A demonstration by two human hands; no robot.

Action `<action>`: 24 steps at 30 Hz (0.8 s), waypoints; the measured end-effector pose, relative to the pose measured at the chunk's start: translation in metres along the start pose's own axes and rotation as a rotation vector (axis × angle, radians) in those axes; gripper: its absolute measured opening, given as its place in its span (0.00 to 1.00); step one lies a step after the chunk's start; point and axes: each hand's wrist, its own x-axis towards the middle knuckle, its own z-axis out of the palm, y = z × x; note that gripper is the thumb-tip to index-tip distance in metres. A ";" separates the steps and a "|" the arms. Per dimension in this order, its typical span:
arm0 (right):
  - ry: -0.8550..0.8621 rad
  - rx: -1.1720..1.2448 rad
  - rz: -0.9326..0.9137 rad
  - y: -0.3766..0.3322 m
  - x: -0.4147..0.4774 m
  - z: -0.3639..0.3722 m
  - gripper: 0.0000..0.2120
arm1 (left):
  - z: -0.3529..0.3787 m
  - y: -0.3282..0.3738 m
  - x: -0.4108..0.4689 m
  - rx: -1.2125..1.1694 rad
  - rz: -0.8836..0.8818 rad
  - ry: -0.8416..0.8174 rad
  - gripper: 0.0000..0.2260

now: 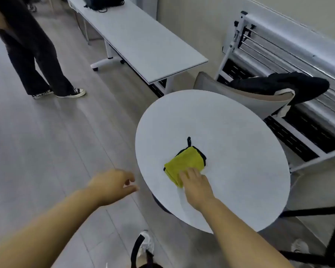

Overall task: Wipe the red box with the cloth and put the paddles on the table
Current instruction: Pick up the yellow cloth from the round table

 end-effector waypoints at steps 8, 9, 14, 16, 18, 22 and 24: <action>-0.106 -0.096 -0.121 0.020 0.057 0.012 0.36 | 0.005 -0.011 0.031 -0.084 -0.153 0.004 0.19; -0.069 -0.074 -0.136 0.021 0.058 0.013 0.35 | 0.007 -0.013 0.031 -0.096 -0.168 0.000 0.19; -0.003 -0.004 -0.150 0.017 0.071 0.005 0.27 | 0.010 -0.022 0.024 -0.119 -0.215 0.007 0.19; -0.016 0.005 -0.150 0.005 0.078 -0.007 0.23 | 0.010 -0.029 0.017 -0.136 -0.247 0.010 0.19; -0.044 -0.041 -0.177 -0.012 0.083 -0.020 0.23 | 0.011 -0.037 0.005 -0.151 -0.276 0.023 0.20; -0.096 -0.093 -0.325 -0.069 0.073 -0.037 0.28 | 0.015 -0.057 -0.033 -0.207 -0.347 0.087 0.19; -0.070 -0.099 -0.417 -0.105 0.064 -0.046 0.27 | 0.019 -0.068 -0.060 -0.238 -0.390 0.131 0.19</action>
